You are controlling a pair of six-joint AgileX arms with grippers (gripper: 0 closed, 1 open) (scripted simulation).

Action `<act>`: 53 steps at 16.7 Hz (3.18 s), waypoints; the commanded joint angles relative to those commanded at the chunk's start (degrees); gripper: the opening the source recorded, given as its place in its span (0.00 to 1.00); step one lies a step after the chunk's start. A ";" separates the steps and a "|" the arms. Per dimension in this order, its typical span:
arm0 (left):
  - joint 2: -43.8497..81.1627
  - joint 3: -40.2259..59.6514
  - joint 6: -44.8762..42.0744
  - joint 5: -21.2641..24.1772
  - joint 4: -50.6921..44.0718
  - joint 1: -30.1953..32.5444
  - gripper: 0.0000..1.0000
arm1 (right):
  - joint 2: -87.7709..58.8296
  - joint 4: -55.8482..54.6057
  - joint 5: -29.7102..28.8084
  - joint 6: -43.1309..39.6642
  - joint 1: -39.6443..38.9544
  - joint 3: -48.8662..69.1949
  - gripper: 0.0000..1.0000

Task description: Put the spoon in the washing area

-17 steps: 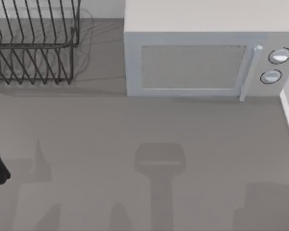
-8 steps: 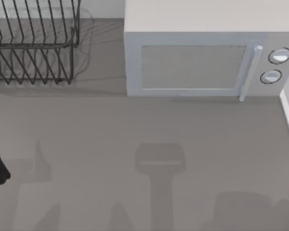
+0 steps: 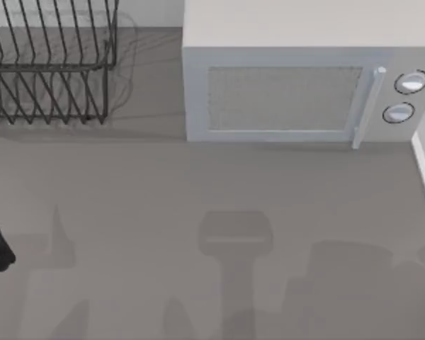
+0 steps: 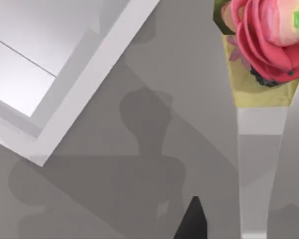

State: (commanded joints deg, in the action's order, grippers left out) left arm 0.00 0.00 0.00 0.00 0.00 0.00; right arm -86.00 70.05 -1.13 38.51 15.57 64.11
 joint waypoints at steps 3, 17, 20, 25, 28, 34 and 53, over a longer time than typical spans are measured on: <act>0.00 0.00 0.00 0.00 0.00 0.00 1.00 | -11.12 4.79 -0.03 1.20 -0.88 14.43 0.00; 0.00 0.00 0.00 0.00 0.00 0.00 1.00 | -65.33 26.32 -0.05 6.10 -5.53 94.34 0.00; 0.00 0.00 0.00 0.00 0.00 0.00 1.00 | -70.05 27.68 -0.08 6.33 -6.14 100.78 0.00; 0.00 0.00 0.00 0.00 0.00 0.00 1.00 | -71.01 27.95 -0.09 6.38 -6.27 102.12 0.00; 0.00 0.00 0.00 0.00 0.00 0.00 1.00 | -70.55 27.03 -0.05 6.53 -5.86 101.05 0.00; 0.00 0.00 0.00 0.00 0.00 0.00 1.00 | -65.79 17.17 0.01 6.41 -6.23 86.00 0.00; 0.00 0.00 0.00 0.00 0.00 0.00 1.00 | -62.63 9.73 0.04 6.52 -6.47 75.42 0.75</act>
State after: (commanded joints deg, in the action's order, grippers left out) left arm 0.00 0.00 0.00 0.00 0.00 0.00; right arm -148.64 79.79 -1.09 45.03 9.10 139.53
